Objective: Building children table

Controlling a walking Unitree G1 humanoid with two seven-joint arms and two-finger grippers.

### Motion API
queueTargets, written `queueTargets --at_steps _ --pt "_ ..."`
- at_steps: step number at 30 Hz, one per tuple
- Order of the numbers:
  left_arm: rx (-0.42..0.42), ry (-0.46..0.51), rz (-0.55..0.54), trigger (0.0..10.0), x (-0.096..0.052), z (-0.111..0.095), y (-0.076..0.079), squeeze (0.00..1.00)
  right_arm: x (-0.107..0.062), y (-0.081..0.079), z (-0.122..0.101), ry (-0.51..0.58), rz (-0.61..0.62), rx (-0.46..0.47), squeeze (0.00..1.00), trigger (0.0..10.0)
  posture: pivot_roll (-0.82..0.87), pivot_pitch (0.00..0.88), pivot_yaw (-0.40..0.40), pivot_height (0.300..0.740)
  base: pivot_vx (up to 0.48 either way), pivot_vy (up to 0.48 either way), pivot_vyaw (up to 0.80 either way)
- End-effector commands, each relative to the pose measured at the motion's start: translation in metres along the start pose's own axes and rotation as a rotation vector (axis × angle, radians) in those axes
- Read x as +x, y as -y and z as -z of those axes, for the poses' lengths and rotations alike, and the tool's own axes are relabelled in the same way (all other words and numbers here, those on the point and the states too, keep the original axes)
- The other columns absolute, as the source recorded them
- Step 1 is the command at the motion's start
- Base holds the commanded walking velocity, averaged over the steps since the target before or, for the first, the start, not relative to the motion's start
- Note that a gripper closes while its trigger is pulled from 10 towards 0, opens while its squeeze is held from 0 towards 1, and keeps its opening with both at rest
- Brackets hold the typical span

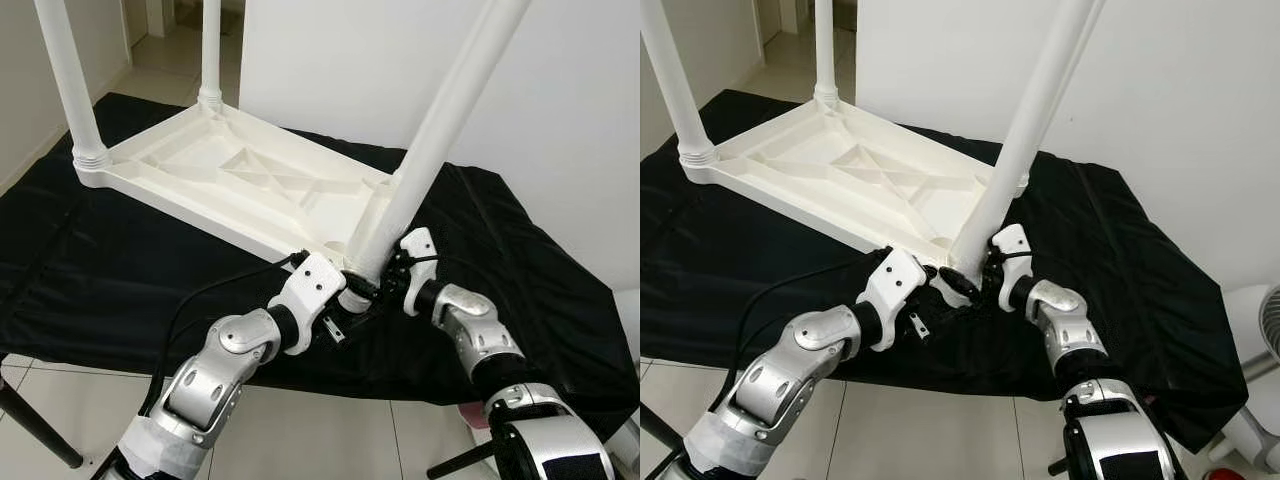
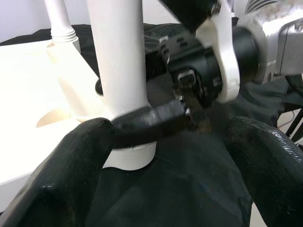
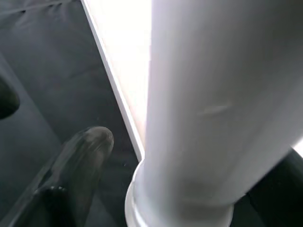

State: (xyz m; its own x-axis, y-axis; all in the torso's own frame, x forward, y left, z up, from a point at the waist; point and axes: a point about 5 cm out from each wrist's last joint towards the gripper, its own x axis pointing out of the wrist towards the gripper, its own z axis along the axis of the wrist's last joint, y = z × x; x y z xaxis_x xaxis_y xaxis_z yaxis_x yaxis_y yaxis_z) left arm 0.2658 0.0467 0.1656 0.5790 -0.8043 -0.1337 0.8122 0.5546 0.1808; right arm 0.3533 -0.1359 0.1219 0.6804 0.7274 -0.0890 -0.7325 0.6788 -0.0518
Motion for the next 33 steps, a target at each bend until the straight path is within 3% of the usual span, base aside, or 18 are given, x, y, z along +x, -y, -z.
queueTargets --at_steps 1,2,3,4,5,20,21,29,33 --pt "0.010 0.011 0.037 10.0 0.003 -0.004 0.005 0.00 0.005 -0.003 0.001 -0.012 -0.014 -0.013 0.00 10.0 0.07 0.000 -0.167 0.740 0.000 0.000 0.00" --pt "0.010 0.011 0.037 10.0 0.003 -0.004 0.005 0.00 0.005 -0.003 0.001 -0.012 -0.014 -0.013 0.00 10.0 0.07 0.000 -0.167 0.740 0.000 0.000 0.00" --pt "0.010 0.011 0.037 10.0 0.003 -0.004 0.005 0.00 0.007 -0.005 0.001 -0.008 -0.024 -0.009 0.00 8.7 0.07 0.000 -0.167 0.740 0.000 0.000 0.00" --pt "0.009 0.011 0.036 10.0 0.003 -0.004 0.005 0.00 0.008 -0.006 0.002 -0.005 -0.031 -0.004 0.00 3.6 0.08 0.000 -0.171 0.740 0.000 0.000 0.00" --pt "0.009 0.011 0.035 10.0 0.003 -0.005 0.005 0.00 0.008 -0.007 0.004 -0.003 -0.035 0.000 0.00 0.0 0.08 0.000 -0.172 0.740 0.000 0.000 0.00" --pt "0.001 0.013 0.035 10.0 0.003 -0.004 0.007 0.00 -0.003 -0.004 0.018 -0.007 -0.015 0.024 0.00 0.0 0.07 0.000 -0.170 0.740 0.000 0.000 0.00" --pt "0.001 0.014 0.037 10.0 0.003 -0.005 0.007 0.00 -0.005 -0.003 0.019 -0.009 0.001 0.028 0.00 10.0 0.07 0.000 -0.169 0.740 0.000 0.000 0.00" --pt "0.001 0.011 0.040 10.0 0.003 -0.004 0.008 0.00 -0.009 0.000 0.021 -0.015 0.089 0.021 0.00 10.0 0.06 0.000 -0.174 0.740 0.000 0.000 0.00" --pt "-0.004 0.010 0.043 10.0 0.003 -0.003 0.010 0.00 -0.010 0.006 0.019 -0.009 0.272 0.049 0.00 10.0 0.06 0.000 -0.180 0.740 0.000 0.000 0.00"
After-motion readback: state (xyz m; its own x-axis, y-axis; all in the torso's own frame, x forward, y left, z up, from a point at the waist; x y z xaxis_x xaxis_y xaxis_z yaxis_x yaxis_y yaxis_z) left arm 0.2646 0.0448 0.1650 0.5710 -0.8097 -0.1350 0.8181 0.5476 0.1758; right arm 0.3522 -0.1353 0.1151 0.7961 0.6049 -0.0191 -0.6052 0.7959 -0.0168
